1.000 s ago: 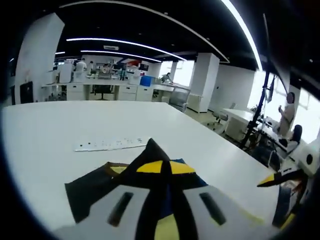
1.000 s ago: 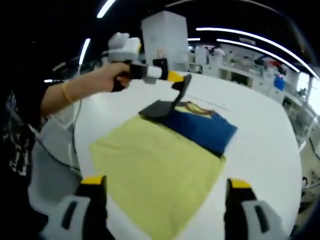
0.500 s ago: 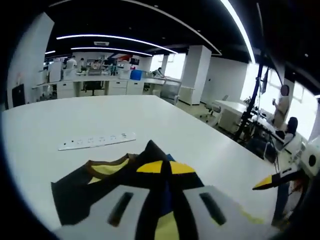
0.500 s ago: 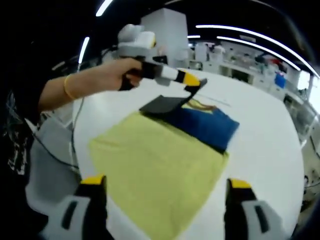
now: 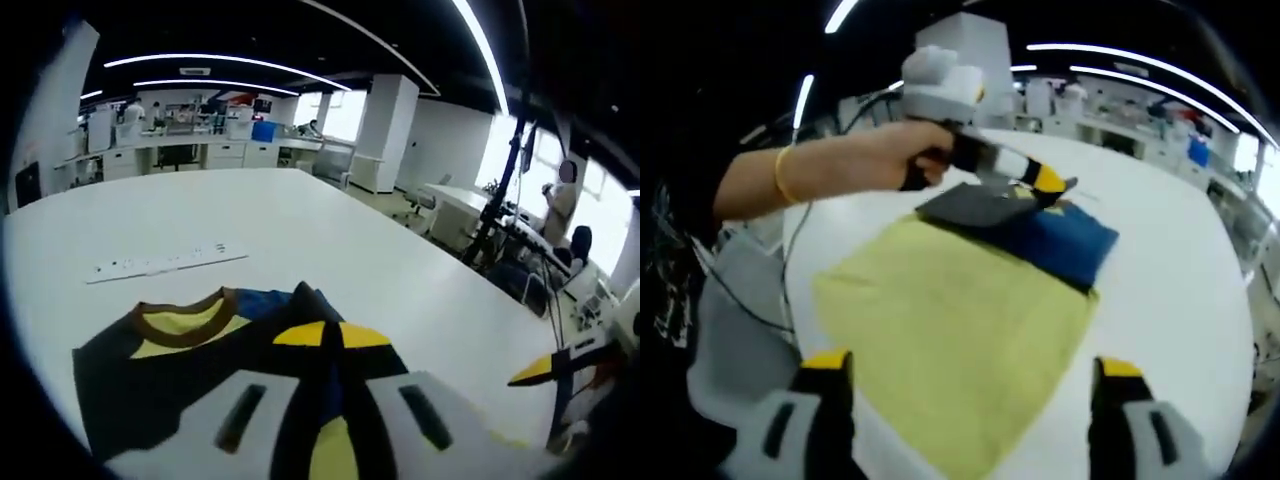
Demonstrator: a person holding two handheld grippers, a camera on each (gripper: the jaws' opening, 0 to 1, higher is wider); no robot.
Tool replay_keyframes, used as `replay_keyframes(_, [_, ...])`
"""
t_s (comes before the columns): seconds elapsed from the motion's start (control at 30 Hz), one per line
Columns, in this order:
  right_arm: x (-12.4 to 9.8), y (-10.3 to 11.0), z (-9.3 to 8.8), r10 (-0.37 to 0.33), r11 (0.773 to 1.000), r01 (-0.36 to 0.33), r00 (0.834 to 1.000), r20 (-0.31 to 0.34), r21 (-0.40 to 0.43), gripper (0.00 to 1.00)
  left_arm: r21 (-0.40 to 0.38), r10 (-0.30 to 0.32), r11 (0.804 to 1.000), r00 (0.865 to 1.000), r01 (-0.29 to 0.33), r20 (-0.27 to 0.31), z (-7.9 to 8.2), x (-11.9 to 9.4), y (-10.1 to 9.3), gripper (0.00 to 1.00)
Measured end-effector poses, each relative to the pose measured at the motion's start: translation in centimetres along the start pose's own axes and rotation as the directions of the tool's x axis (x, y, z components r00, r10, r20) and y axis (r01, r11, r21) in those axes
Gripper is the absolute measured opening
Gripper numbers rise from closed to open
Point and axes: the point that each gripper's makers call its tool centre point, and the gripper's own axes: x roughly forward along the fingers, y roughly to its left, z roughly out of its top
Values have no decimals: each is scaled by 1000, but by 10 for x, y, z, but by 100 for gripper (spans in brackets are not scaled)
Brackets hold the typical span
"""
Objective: Fold the garment on the visible template until the final outline fits inside the template.
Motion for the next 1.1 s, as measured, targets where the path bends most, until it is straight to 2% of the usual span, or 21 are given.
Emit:
replay_keyframes(0.17, [1,0,2,4,1000,-4,1000,11,9,99,9,2,1000,999,-2,-39,-11,8,-6,0])
replay_keyframes(0.23, [2,0,3,2,1000,-3,1000,16,10,99,-11,1,1000,999,-2,-52,-15,12,-8,1])
replay_keyframes(0.3, [2,-1,4,2,1000,-2,1000,19,12,99,-44,-33,999,998,30,-56,-18,15,-14,1])
replay_keyframes(0.37, [3,0,4,3,1000,-3,1000,21,14,99,-33,-61,998,996,60,-58,-19,15,-20,1])
replay_keyframes(0.47, [4,0,4,5,1000,-6,1000,24,18,99,-13,-74,997,996,74,-57,-21,13,-25,19])
replay_keyframes(0.53, [5,1,4,11,1000,-12,1000,26,19,99,-2,-96,995,994,97,-55,-22,11,-26,24])
replay_keyframes(0.77, [5,6,6,45,999,-45,998,35,18,99,65,-109,992,994,110,-24,-18,-1,-18,58])
replay_keyframes(0.87, [4,7,8,59,998,-60,997,40,15,99,77,-115,990,993,118,-35,-19,-7,-16,75])
replay_keyframes(1.1, [2,14,10,86,996,-86,996,33,-2,99,161,-109,981,994,111,-22,-18,-29,-3,92])
